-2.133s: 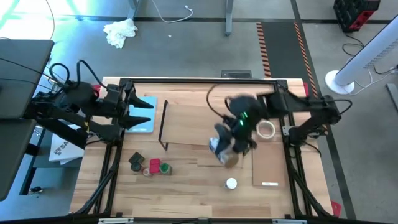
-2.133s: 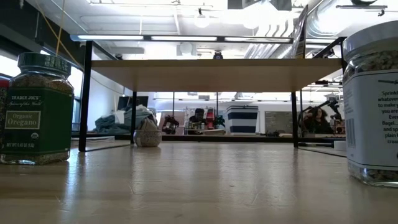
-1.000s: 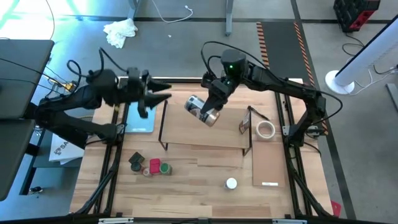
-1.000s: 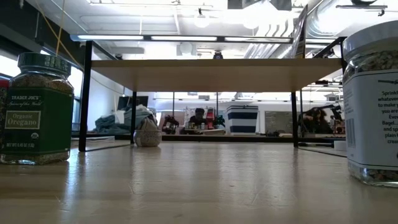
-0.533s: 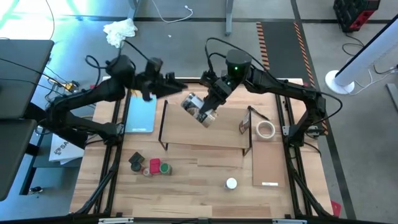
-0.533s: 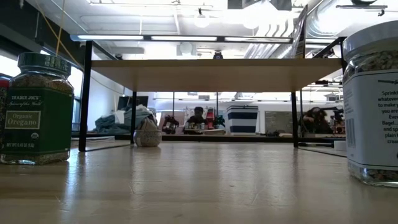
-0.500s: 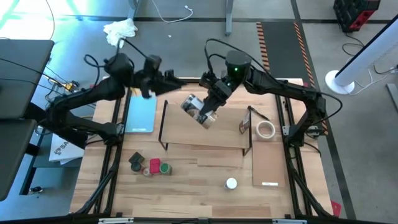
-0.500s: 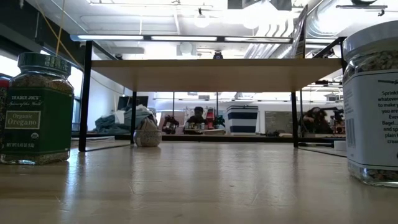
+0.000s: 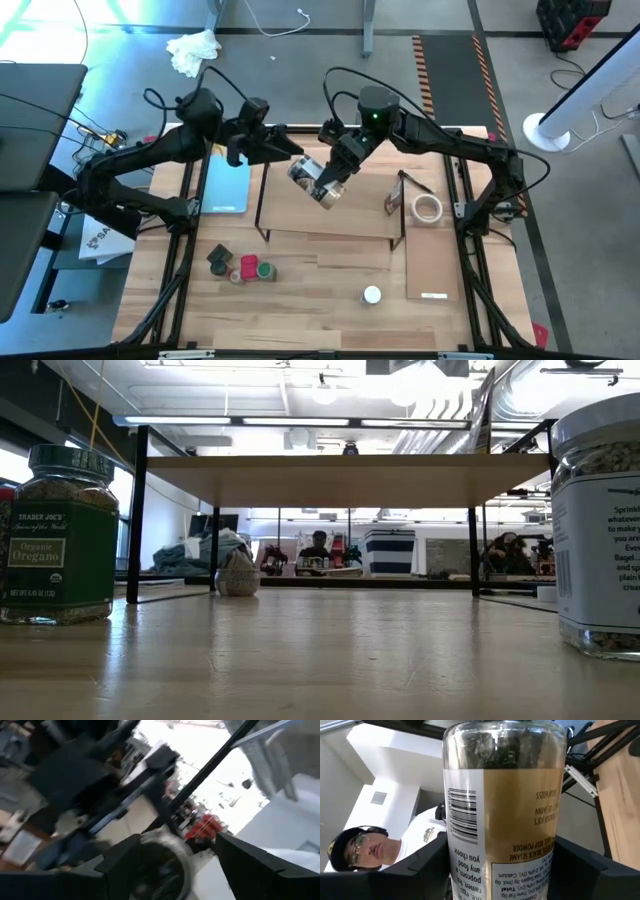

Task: Shelf spices
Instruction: Put the brown seasoning bottle on the shelf

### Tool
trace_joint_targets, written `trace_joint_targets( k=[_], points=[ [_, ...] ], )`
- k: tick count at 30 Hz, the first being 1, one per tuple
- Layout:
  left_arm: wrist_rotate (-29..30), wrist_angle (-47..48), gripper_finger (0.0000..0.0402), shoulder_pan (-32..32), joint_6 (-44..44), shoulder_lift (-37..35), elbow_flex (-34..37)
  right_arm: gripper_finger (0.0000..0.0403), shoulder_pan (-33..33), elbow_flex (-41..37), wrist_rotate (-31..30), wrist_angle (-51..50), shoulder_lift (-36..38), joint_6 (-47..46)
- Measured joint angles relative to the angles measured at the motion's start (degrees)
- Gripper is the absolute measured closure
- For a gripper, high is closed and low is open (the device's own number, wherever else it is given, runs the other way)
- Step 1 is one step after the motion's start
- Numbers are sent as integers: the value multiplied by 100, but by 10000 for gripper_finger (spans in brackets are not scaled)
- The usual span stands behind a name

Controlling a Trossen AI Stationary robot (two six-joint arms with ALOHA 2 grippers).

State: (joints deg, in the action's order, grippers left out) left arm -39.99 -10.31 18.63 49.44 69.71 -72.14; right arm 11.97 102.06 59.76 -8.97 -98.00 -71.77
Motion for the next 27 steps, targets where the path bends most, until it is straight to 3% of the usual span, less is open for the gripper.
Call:
trace_joint_targets(
  k=[4,18,27],
  points=[
    [7,203,146,4,-236,82,4,134,-110,0,9,15,0,-34],
    [-724,-379,146,-349,720,253,0,134,-324,0,-167,-277,-109,129],
    [-433,189,146,-379,268,263,-5,134,-364,-4,-247,-267,-122,108]
  ],
)
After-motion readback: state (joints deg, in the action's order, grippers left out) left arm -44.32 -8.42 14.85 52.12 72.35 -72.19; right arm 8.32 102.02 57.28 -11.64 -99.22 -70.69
